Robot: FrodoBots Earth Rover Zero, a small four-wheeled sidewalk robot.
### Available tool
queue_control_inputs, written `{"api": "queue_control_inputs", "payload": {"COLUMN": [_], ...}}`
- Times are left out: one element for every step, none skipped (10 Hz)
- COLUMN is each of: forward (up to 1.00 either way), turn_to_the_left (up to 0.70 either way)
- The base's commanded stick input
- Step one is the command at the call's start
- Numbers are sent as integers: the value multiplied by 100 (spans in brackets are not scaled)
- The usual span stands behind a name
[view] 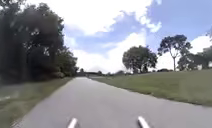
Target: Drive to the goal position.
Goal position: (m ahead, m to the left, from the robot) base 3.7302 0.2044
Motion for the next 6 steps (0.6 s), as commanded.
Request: {"api": "queue_control_inputs", "payload": {"forward": [70, 70, 70, 70, 70, 70], "turn_to_the_left": [32, 26, 20, 15, 9, 3]}}
